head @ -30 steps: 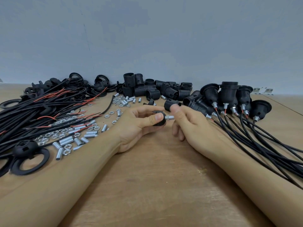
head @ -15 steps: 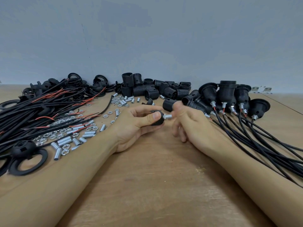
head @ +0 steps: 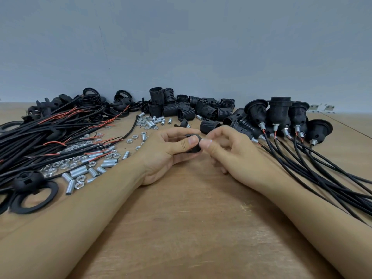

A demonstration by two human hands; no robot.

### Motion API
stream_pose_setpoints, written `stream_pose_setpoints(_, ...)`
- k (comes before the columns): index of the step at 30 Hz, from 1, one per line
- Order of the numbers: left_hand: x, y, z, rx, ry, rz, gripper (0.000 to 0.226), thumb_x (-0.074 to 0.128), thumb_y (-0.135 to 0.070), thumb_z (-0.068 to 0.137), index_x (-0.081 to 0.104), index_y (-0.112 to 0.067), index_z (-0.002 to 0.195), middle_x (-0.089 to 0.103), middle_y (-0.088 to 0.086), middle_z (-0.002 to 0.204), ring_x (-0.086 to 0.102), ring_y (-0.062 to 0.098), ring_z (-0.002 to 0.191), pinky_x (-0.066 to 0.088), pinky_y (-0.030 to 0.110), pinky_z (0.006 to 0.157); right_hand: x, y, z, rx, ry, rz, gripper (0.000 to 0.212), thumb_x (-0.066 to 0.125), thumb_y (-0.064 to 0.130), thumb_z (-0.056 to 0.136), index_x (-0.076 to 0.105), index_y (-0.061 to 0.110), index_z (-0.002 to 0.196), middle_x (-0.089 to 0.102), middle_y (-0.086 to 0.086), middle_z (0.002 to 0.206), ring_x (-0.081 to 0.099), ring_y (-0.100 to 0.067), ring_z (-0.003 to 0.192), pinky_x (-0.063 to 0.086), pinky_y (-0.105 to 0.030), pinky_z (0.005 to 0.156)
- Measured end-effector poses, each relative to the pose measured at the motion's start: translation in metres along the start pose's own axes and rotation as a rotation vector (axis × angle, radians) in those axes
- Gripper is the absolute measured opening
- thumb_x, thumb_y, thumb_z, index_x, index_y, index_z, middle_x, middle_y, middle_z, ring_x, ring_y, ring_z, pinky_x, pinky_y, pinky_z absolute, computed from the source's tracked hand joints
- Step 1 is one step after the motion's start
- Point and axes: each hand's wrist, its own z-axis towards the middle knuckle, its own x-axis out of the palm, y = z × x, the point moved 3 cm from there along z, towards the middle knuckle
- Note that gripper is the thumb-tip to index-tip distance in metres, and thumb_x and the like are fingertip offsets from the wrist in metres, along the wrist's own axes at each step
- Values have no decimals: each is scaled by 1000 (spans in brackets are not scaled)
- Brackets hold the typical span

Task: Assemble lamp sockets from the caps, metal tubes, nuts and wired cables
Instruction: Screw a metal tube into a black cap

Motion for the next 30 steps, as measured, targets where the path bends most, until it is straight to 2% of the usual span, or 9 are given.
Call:
stream_pose_setpoints(1, 1, 0, 0, -2, -1, -3, 23, 72, -9, 73, 77, -5, 96, 73, 14, 93, 71, 25, 93, 60, 36, 84, 0, 0, 0, -10, -5, -7, 38, 55, 43, 96, 62, 9, 79, 59, -3, 53, 50, -3, 43, 40, -15, 50)
stream_pose_setpoints(4, 0, 0, 0, -4, -16, -3, 23, 73, -9, 72, 77, -6, 94, 72, 14, 92, 71, 26, 92, 60, 37, 84, -1, -3, 0, 35, -23, 9, 67, 37, 58, 96, 63, 5, 64, 57, -8, 46, 49, -5, 38, 40, -13, 47)
stream_pose_setpoints(7, 0, 0, 0, -10, -15, -9, 24, 74, -9, 71, 77, -5, 95, 71, 16, 94, 71, 28, 94, 59, 38, 86, -1, 0, 0, -3, -27, -11, 49, 49, 51, 96, 61, 9, 72, 57, -2, 48, 49, -4, 41, 41, -16, 49)
stream_pose_setpoints(11, 1, 0, 1, -10, -21, 3, 26, 75, -10, 70, 76, -4, 96, 70, 17, 95, 71, 28, 94, 59, 39, 86, -3, -4, 1, 56, -40, 24, 69, 36, 59, 97, 64, 3, 69, 60, -13, 50, 48, -7, 37, 40, -15, 45)
stream_pose_setpoints(15, 1, 0, 0, -11, -13, 33, 31, 73, -10, 71, 72, -2, 101, 72, 14, 95, 70, 28, 94, 60, 37, 83, -1, -1, 0, -11, 30, -16, 29, 59, 33, 97, 61, 7, 83, 59, -8, 54, 48, -8, 43, 39, -17, 48)
stream_pose_setpoints(19, 3, -1, -2, -6, 2, 44, 36, 75, -8, 68, 72, -1, 104, 69, 17, 100, 68, 32, 97, 60, 33, 78, -1, -1, -1, 29, 45, 4, 63, 42, 51, 99, 59, 1, 65, 55, -15, 46, 45, -14, 39, 40, -15, 46)
stream_pose_setpoints(25, 2, -1, -2, -3, -1, 72, 30, 75, -13, 70, 75, -5, 100, 72, 13, 98, 70, 29, 98, 60, 33, 80, 1, 0, -1, -15, 72, 27, 41, 53, 41, 98, 61, 8, 76, 61, -5, 53, 48, -9, 42, 41, -18, 47)
stream_pose_setpoints(28, 5, -3, -4, 33, -9, 156, 38, 81, -17, 63, 75, -11, 99, 74, 8, 96, 71, 22, 93, 59, 37, 87, 0, -3, -1, 8, 66, 11, 53, 47, 46, 99, 56, 9, 62, 56, -9, 47, 47, -14, 42, 41, -19, 47)
stream_pose_setpoints(30, 6, -7, -6, 121, -45, 322, 41, 84, -23, 57, 76, -18, 97, 75, 0, 94, 72, 13, 88, 57, 28, 84, 0, -6, 0, 53, 59, 18, 59, 45, 53, 98, 53, 12, 56, 52, -10, 42, 43, -17, 40, 39, -18, 44)
